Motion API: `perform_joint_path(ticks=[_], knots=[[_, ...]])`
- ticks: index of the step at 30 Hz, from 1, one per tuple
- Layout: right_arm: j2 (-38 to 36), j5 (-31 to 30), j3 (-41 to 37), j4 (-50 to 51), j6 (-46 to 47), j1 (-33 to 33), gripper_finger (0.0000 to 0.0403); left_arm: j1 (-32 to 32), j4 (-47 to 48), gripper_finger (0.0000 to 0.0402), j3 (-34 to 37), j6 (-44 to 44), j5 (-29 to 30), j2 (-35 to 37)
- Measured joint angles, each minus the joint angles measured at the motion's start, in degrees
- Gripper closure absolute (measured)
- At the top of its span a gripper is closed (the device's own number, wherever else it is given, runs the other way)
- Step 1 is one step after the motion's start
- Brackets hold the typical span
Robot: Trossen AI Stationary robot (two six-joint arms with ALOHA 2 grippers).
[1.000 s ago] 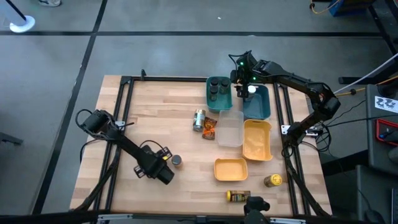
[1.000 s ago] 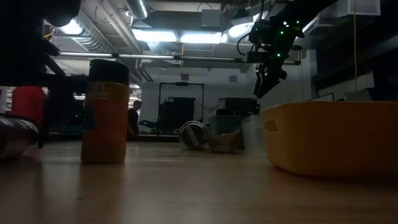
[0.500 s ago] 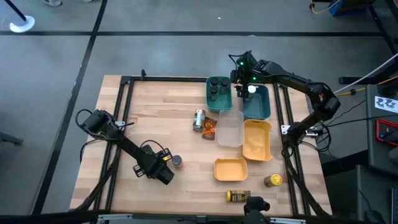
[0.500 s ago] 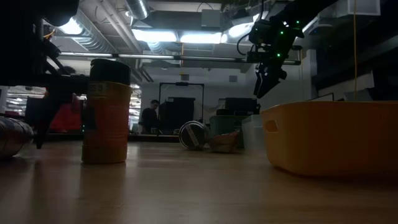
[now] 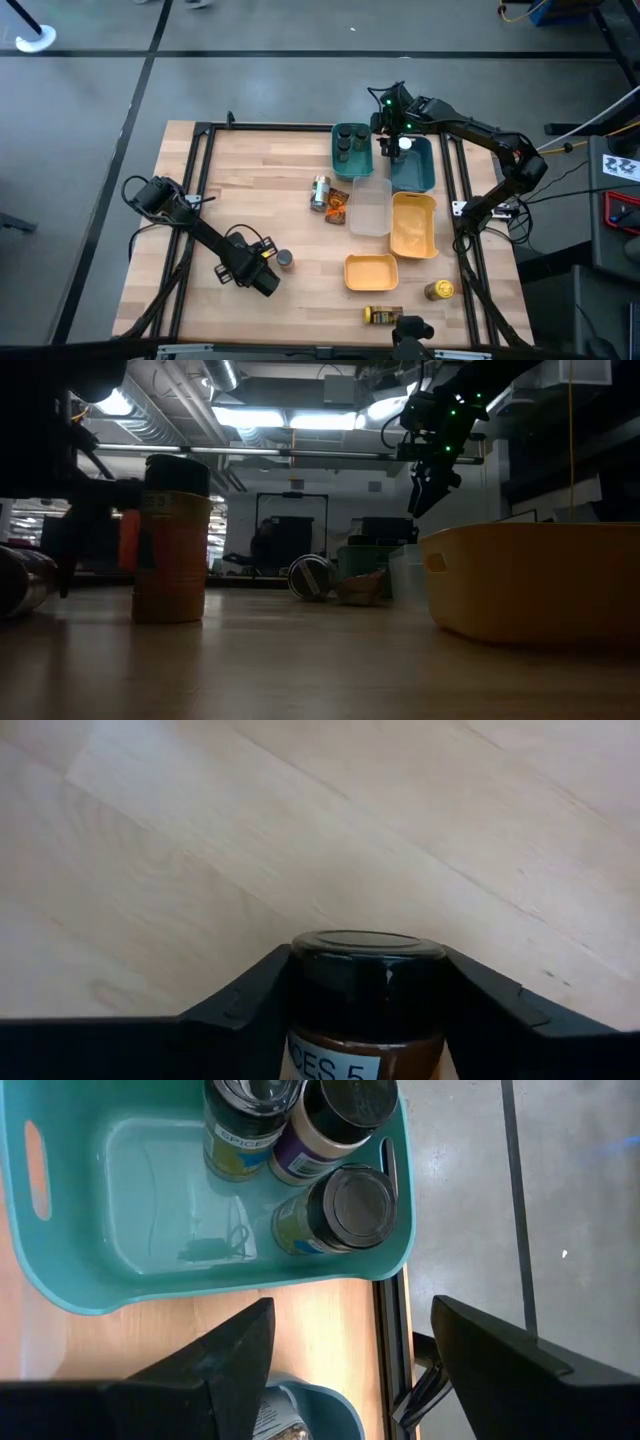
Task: Sort spices by type
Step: Put the orange seasoning into the green bin
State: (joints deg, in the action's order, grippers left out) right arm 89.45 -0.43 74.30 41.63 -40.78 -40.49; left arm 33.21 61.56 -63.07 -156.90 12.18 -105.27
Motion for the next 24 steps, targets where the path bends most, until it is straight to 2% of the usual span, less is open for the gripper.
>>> perform_joint_path(ticks=[8,15,24], knots=[[0.0,0.0,0.0,0.0,0.0,0.0,0.0134,0.0,2.4,0.0197,0.0,0.0,3.4,0.0],[0.0,0.0,0.0,0.0,0.0,0.0,0.0134,0.0,5.3,0.0211,0.0,0.0,7.7,0.0],[0.0,0.0,0.0,0.0,0.0,0.0,0.0134,-1.2,7.5,0.0208,0.0,1.1,10.8,0.0]])
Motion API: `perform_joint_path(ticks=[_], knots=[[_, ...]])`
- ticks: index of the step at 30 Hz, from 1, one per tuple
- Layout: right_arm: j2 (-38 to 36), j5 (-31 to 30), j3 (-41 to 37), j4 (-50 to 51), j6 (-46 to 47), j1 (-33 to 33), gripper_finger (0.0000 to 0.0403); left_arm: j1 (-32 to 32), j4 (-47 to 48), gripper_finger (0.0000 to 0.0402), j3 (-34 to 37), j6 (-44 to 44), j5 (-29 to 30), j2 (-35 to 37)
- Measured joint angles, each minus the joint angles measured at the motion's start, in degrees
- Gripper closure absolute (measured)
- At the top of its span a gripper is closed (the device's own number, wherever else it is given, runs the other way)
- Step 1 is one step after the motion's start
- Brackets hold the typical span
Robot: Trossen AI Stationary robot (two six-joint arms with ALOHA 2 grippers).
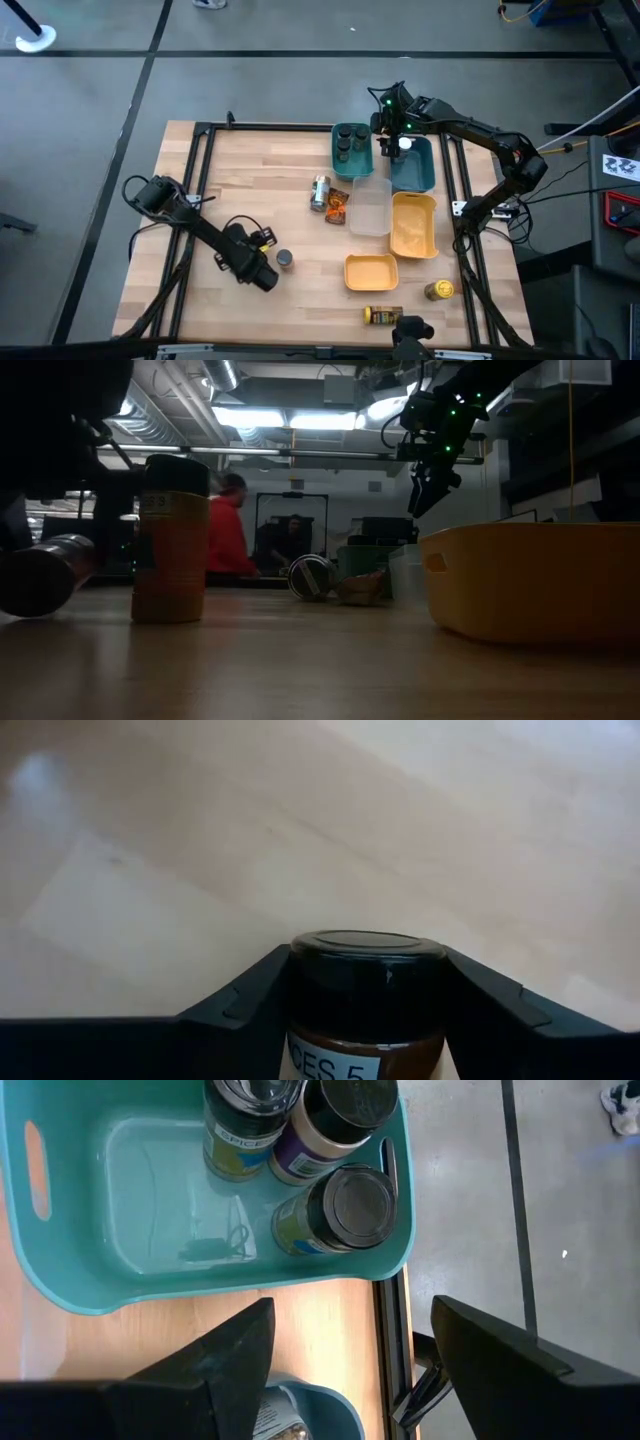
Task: Sort spices by type
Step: Put the orange seasoning into the green bin
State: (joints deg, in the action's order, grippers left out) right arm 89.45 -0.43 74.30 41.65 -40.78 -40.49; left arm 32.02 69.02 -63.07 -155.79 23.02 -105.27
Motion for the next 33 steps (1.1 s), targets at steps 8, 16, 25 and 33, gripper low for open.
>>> perform_joint_path(ticks=[8,16,25,33], knots=[[0.0,0.0,0.0,0.0,0.0,0.0,0.0134,-1.8,1.8,0.0206,0.0,2.1,3.7,0.0],[0.0,0.0,0.0,0.0,0.0,0.0,0.0134,-3.0,4.4,0.0208,0.0,3.8,9.6,0.0],[0.0,0.0,0.0,0.0,0.0,0.0,0.0134,-4.7,4.8,0.0209,0.0,7.7,16.9,0.0],[0.0,0.0,0.0,0.0,0.0,0.0,0.0134,-6.3,6.8,0.0207,0.0,11.6,23.1,1.9]])
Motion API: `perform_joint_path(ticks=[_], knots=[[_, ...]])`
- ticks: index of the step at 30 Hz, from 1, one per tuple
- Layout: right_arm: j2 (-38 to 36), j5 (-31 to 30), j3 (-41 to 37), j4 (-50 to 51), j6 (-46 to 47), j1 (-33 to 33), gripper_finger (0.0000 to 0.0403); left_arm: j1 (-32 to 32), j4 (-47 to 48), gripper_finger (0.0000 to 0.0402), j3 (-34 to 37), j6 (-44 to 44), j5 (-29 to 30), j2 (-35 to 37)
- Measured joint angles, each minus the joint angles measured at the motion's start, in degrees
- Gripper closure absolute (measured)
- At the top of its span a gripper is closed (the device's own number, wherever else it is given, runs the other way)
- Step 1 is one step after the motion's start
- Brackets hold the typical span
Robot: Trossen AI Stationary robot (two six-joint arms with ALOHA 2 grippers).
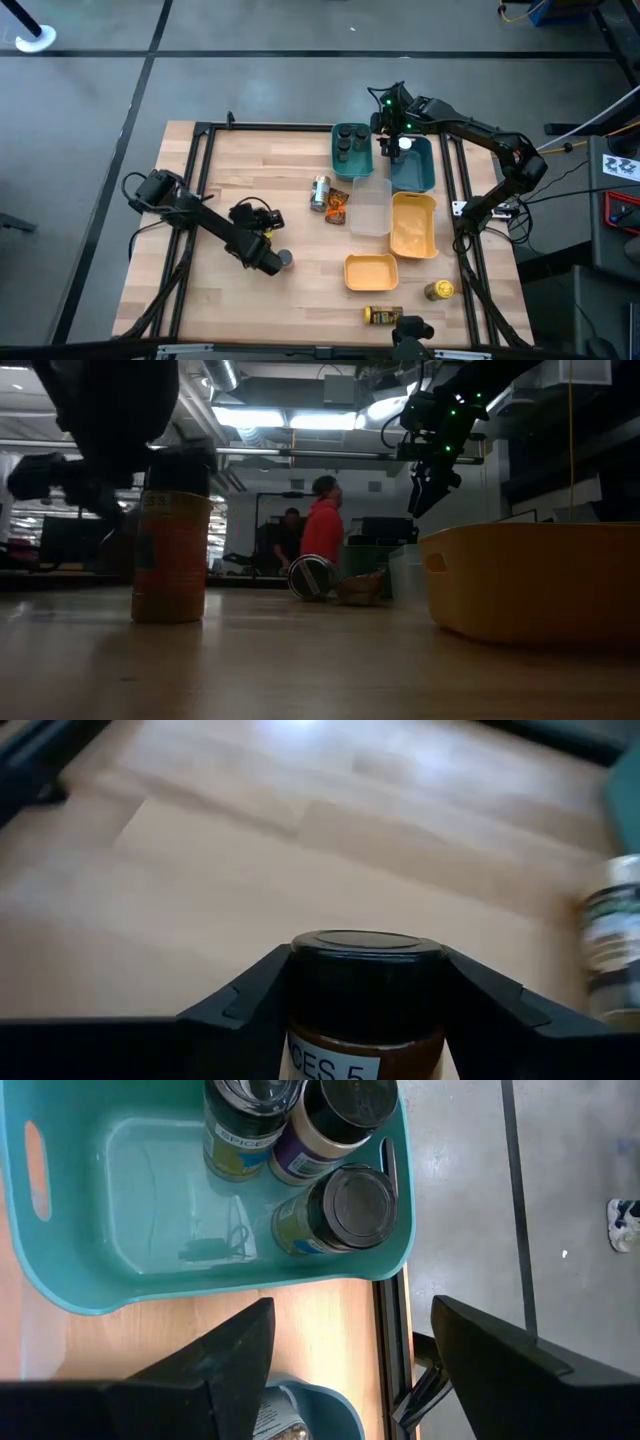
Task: Sort spices by type
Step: Put the orange seasoning into the green bin
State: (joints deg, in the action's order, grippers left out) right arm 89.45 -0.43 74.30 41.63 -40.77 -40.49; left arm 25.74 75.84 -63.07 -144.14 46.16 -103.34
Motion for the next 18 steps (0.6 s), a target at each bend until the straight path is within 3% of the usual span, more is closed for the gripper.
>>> perform_joint_path(ticks=[6,13,18], knots=[[0.0,0.0,0.0,0.0,0.0,0.0,0.0134,-2.1,-0.3,0.0207,0.0,5.0,7.5,1.3],[0.0,0.0,0.0,0.0,0.0,0.0,0.0134,-4.4,-2.4,0.0206,0.0,11.5,21.8,1.3],[0.0,0.0,0.0,0.0,0.0,0.0,0.0134,-6.2,-3.9,0.0206,0.0,14.2,28.5,1.3]])
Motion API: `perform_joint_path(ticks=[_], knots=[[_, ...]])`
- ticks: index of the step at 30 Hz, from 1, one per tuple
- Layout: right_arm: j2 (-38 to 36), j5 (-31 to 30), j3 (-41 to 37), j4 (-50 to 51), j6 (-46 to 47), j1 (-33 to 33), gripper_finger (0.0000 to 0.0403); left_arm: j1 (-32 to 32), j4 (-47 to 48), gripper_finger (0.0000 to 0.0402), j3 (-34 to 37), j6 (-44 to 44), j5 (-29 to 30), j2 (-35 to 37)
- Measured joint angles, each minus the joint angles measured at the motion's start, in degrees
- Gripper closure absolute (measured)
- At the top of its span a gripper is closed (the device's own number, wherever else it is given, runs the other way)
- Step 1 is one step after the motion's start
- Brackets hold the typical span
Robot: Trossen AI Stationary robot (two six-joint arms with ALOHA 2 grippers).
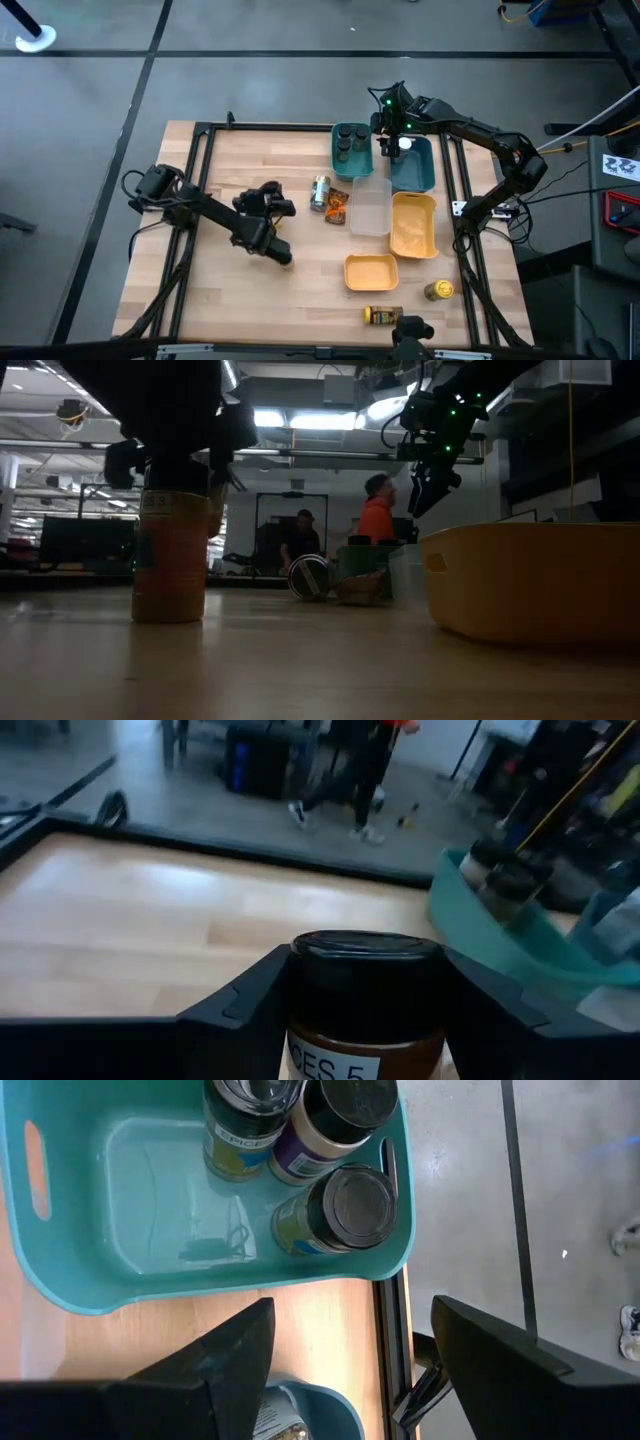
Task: Sort spices by type
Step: Put the orange seasoning into the green bin
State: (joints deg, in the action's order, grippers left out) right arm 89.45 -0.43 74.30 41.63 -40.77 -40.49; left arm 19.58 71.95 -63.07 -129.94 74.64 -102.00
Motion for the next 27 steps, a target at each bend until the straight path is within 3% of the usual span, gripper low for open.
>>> perform_joint_path(ticks=[10,22,27], knots=[[0.0,0.0,0.0,0.0,0.0,0.0,0.0134,-4.5,-8.7,0.0206,0.0,1.4,15.0,0.0],[0.0,0.0,0.0,0.0,0.0,0.0,0.0134,-8.8,-29.3,0.0206,-1.1,16.8,15.4,0.0],[0.0,0.0,0.0,0.0,0.0,0.0,0.0134,-8.9,-42.9,0.0207,-2.6,33.2,15.2,0.0]])
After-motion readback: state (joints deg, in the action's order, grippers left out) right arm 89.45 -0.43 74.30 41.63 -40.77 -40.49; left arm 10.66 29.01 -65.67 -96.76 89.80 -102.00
